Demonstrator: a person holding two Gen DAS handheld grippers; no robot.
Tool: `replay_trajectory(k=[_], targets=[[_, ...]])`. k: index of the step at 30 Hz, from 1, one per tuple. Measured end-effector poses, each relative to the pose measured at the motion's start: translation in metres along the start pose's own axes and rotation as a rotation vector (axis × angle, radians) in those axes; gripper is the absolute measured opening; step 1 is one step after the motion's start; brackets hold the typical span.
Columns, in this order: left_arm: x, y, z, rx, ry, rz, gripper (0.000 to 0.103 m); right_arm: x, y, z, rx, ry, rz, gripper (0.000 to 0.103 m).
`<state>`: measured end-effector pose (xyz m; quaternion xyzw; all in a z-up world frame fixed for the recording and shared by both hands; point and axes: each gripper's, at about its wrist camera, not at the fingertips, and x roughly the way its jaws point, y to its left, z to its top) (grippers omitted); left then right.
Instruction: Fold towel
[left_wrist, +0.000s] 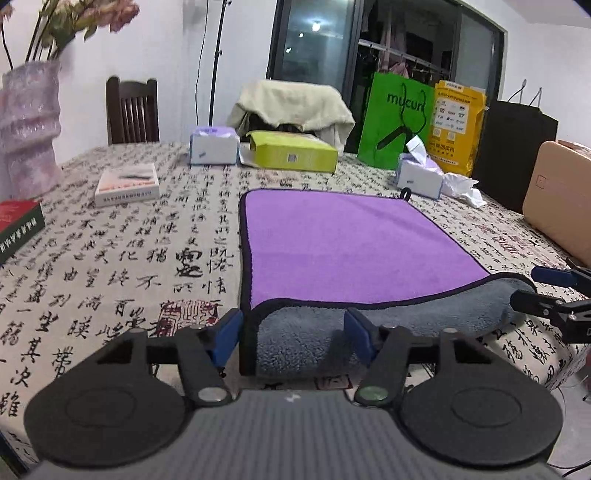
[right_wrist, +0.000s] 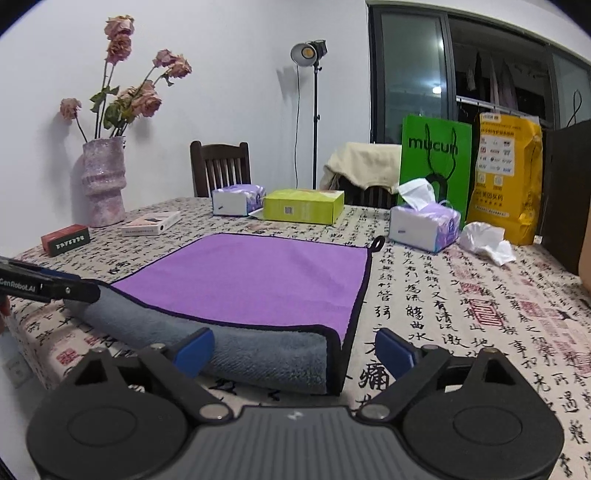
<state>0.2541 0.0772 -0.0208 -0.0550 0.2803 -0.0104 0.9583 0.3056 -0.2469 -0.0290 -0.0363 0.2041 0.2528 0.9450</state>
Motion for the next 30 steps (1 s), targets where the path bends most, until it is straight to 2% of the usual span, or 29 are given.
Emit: replay_trajectory(k=[3, 6, 8, 11, 13, 16, 20, 22, 26, 30], targets=[[0.004, 0.005, 0.001, -0.025, 0.024, 0.000, 0.059, 0.011, -0.005, 0.003, 0.025, 0.026, 0.020, 0.084], [0.007, 0.010, 0.002, -0.062, 0.048, -0.020, 0.057, 0.016, -0.011, 0.006, 0.061, 0.043, 0.051, 0.071], [0.007, 0.012, 0.003, -0.081, 0.060, -0.024, 0.057, 0.018, -0.013, 0.006, 0.071, 0.052, 0.071, 0.055], [0.006, 0.014, 0.005, -0.087, 0.064, -0.020, 0.049, 0.020, -0.011, 0.005, 0.058, 0.068, 0.082, 0.043], [0.005, 0.015, 0.006, -0.082, 0.064, -0.019, 0.034, 0.020, -0.011, 0.003, 0.057, 0.073, 0.090, 0.039], [0.003, 0.015, 0.008, -0.066, 0.061, -0.022, 0.022, 0.017, -0.012, 0.003, 0.063, 0.071, 0.089, 0.032], [-0.002, 0.011, 0.009, -0.022, 0.050, -0.027, 0.019, 0.015, -0.016, 0.002, 0.074, 0.080, 0.092, 0.023], [-0.003, 0.009, 0.008, -0.011, 0.049, -0.029, 0.019, 0.014, -0.017, 0.000, 0.064, 0.086, 0.087, 0.022], [-0.005, 0.005, 0.007, 0.019, 0.050, -0.052, 0.019, 0.011, -0.017, -0.002, 0.053, 0.087, 0.077, 0.010], [-0.002, -0.001, 0.003, 0.055, 0.071, -0.059, 0.020, 0.008, -0.011, -0.003, 0.007, 0.072, 0.075, 0.008]])
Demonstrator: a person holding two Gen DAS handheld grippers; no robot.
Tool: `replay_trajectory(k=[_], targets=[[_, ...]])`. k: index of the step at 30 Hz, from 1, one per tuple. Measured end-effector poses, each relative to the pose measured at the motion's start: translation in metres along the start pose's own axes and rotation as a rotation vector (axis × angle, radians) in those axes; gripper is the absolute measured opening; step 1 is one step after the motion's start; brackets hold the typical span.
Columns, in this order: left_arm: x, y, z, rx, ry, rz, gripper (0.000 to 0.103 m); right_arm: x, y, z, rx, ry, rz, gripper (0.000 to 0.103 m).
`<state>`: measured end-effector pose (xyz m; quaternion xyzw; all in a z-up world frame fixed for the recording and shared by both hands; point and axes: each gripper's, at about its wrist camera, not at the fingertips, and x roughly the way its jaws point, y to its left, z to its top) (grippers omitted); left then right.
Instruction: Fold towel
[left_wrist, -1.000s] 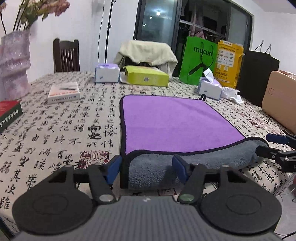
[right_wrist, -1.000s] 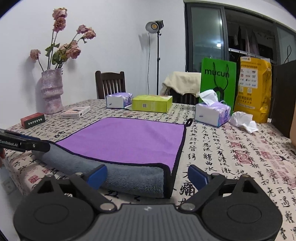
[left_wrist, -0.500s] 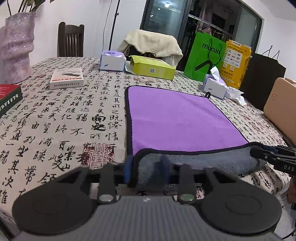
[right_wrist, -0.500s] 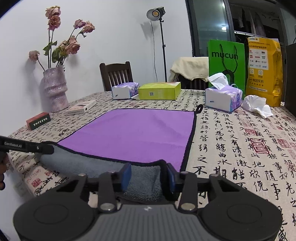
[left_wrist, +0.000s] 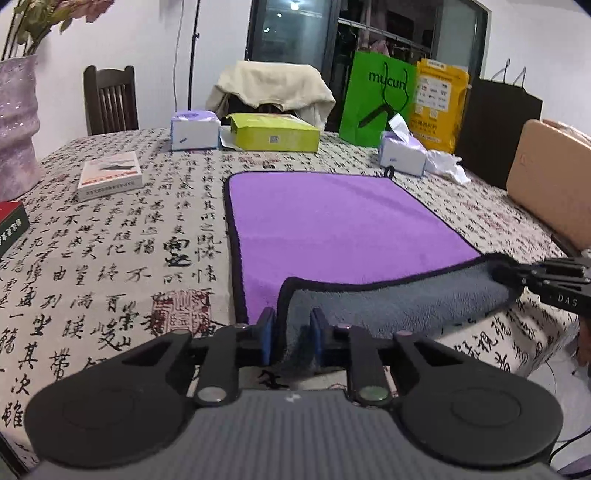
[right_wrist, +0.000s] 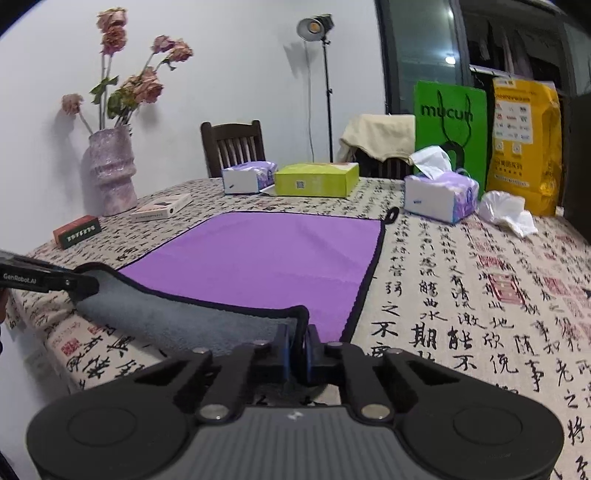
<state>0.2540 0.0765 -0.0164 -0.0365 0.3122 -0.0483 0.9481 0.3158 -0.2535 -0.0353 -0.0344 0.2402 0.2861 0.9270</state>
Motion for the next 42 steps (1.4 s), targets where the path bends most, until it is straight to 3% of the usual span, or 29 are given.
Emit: replay_trajectory(k=[6, 12, 14, 19, 29, 42], targets=[[-0.001, -0.004, 0.000, 0.041, -0.009, 0.001, 0.016, -0.004, 0.006, -0.005, -0.042, -0.051, -0.024, 0.008], [0.003, -0.009, -0.002, 0.077, 0.015, -0.004, 0.016, -0.001, 0.010, -0.006, -0.067, -0.021, -0.017, 0.008], [0.003, -0.008, -0.002, 0.076, 0.000, 0.010, 0.007, 0.000, 0.009, -0.006, -0.053, -0.012, -0.016, 0.008], [0.002, -0.009, 0.004, 0.100, -0.025, 0.023, 0.005, 0.000, 0.007, -0.002, -0.039, -0.004, -0.030, 0.004], [0.008, -0.008, 0.037, 0.109, -0.097, 0.050, 0.005, 0.001, 0.003, 0.019, -0.065, -0.062, -0.062, 0.004], [0.043, 0.001, 0.086, 0.122, -0.145, 0.075, 0.005, 0.036, -0.015, 0.065, -0.113, -0.078, -0.086, 0.004]])
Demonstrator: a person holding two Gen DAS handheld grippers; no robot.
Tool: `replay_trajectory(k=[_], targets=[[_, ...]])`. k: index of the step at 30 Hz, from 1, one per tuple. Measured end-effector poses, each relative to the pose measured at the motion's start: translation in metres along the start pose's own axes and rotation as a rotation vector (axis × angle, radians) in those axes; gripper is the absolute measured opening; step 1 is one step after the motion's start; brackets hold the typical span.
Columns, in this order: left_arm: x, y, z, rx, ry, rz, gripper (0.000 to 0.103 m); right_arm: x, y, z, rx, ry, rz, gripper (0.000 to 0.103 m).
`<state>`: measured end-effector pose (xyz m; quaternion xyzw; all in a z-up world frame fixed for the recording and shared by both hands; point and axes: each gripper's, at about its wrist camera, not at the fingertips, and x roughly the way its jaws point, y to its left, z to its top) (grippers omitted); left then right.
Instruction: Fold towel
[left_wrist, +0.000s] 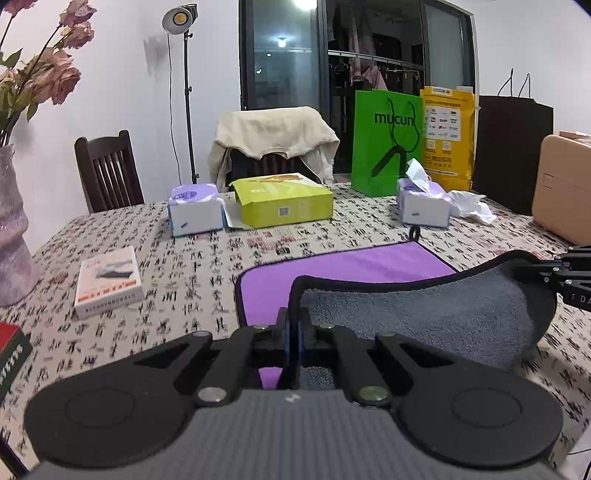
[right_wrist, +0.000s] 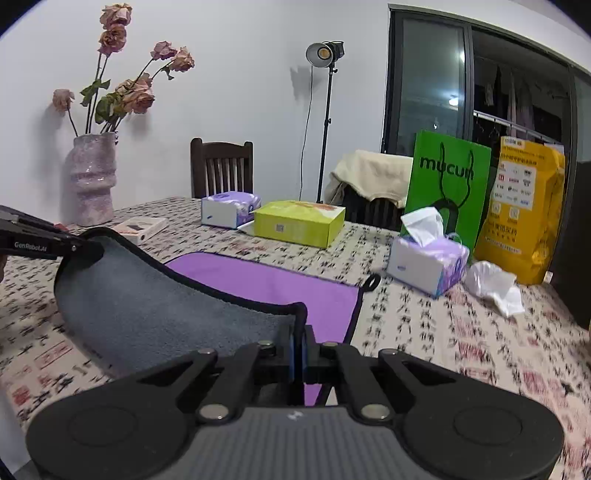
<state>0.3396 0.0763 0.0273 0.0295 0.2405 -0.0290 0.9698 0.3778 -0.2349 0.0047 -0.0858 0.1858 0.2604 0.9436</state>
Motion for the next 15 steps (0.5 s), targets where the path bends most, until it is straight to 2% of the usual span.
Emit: replay_trajectory(k=[8, 15], targets=[[0.031, 0.009, 0.023, 0.032, -0.004, 0.009, 0.005, 0.038, -0.017, 0.023, 0.003, 0.016, -0.003, 0.004], [0.066, 0.021, 0.041, 0.035, 0.030, 0.008, 0.005, 0.078, -0.033, 0.045, 0.029, 0.041, 0.005, 0.004]])
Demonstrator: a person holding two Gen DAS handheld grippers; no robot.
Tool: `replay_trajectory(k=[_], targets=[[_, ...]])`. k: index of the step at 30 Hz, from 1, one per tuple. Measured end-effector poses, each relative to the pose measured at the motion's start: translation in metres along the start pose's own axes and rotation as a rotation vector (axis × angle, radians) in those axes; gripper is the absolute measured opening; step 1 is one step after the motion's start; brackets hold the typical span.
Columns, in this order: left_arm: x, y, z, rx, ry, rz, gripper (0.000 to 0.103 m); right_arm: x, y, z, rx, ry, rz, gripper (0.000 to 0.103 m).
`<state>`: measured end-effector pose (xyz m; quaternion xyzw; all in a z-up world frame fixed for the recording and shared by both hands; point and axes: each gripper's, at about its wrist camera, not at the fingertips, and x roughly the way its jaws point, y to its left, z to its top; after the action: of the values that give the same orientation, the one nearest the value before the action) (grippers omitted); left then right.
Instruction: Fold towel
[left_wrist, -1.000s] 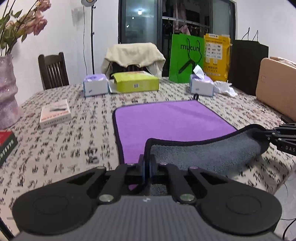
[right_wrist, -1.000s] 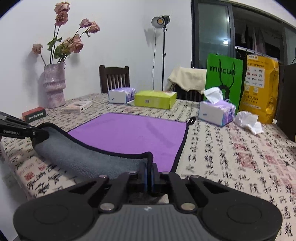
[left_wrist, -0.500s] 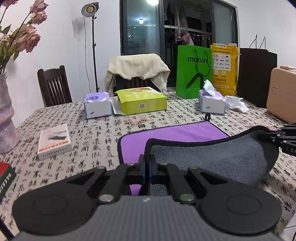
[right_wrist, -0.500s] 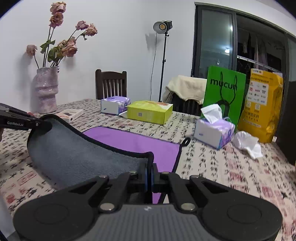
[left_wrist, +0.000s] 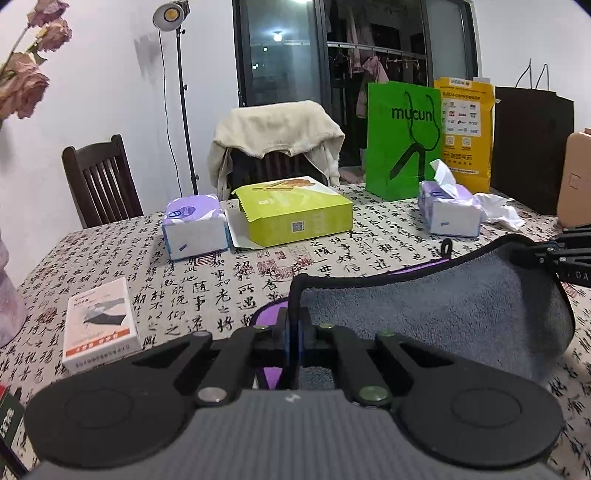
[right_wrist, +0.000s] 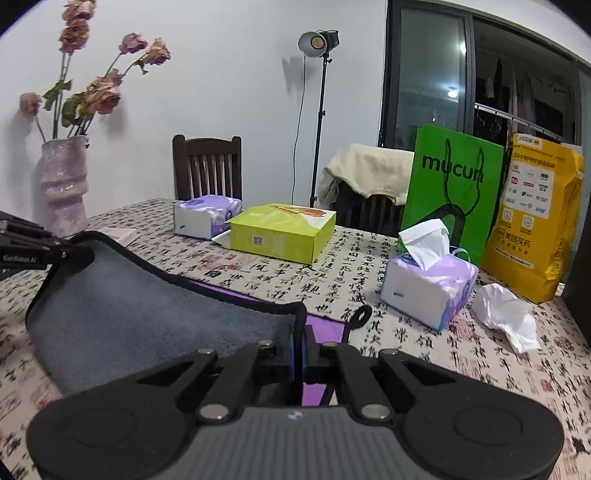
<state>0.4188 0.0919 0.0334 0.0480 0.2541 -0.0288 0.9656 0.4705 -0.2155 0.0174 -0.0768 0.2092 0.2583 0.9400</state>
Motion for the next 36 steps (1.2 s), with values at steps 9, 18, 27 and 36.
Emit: replay_trajectory(k=[9, 18, 27, 36], targets=[[0.060, 0.022, 0.011, -0.120, 0.088, -0.026, 0.005, 0.060, -0.026, 0.016, 0.087, 0.070, 0.037, 0.004], [0.101, 0.031, 0.015, -0.138, 0.129, -0.026, 0.005, 0.107, -0.043, 0.017, 0.139, 0.120, 0.030, 0.004], [0.110, 0.031, 0.007, -0.100, 0.139, 0.018, 0.012, 0.128, -0.044, 0.007, 0.119, 0.174, -0.013, 0.014], [0.069, 0.028, 0.011, -0.075, 0.088, 0.049, 0.039, 0.099, -0.047, 0.020, 0.098, 0.121, -0.066, 0.018]])
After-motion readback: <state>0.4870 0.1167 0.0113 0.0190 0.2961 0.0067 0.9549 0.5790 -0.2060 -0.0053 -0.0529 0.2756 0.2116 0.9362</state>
